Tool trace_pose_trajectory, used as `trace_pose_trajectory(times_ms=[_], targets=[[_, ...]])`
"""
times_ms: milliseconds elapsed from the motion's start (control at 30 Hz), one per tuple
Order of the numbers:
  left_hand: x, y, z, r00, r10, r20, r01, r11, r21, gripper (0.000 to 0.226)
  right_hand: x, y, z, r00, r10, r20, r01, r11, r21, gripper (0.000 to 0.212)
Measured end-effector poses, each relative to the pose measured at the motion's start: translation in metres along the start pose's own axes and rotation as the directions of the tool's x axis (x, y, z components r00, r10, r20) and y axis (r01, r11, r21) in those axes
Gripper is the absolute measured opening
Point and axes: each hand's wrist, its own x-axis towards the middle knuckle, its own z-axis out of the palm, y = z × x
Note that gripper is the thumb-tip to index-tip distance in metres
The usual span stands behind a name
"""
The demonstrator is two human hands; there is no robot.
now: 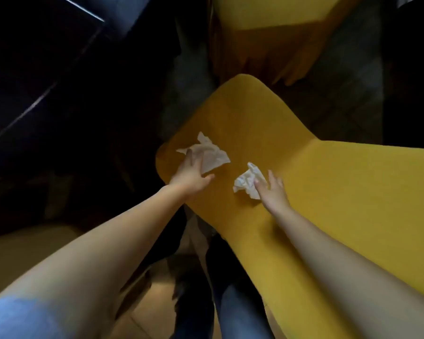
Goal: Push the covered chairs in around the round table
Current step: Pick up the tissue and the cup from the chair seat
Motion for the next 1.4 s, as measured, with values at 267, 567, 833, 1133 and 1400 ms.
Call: trace_pose_trajectory(times_ms=[267,567,833,1133,1400], targets=[[0.054,-0.012,0.053,0.991,-0.018,0.132,0.033,0.994,-0.109,0.085,0.032,0.023,0.036,0.997,-0.056,-0.044,0.059,0.996,0.069,0.059],[0.041,-0.031,0.109,0.999,-0.002,-0.047,0.01,0.986,0.167,0.065,0.039,0.049,0.069,0.99,-0.137,0.028,0.14,0.959,-0.246,0.057],[0.014,-0.058,0.136,0.958,-0.272,-0.095,0.231,0.922,-0.312,0.029,0.08,0.021,0.07,0.999,-0.022,-0.047,0.013,0.983,-0.183,0.054],[-0.008,-0.088,0.152,0.911,-0.41,0.041,0.377,0.788,-0.488,0.028,0.051,0.037,0.078,0.98,-0.182,-0.075,0.158,0.954,-0.254,0.016],[-0.055,-0.141,0.161,0.849,-0.492,0.192,0.507,0.66,-0.555,0.029,0.002,0.023,0.15,0.883,-0.145,0.447,0.289,0.917,-0.274,0.029]])
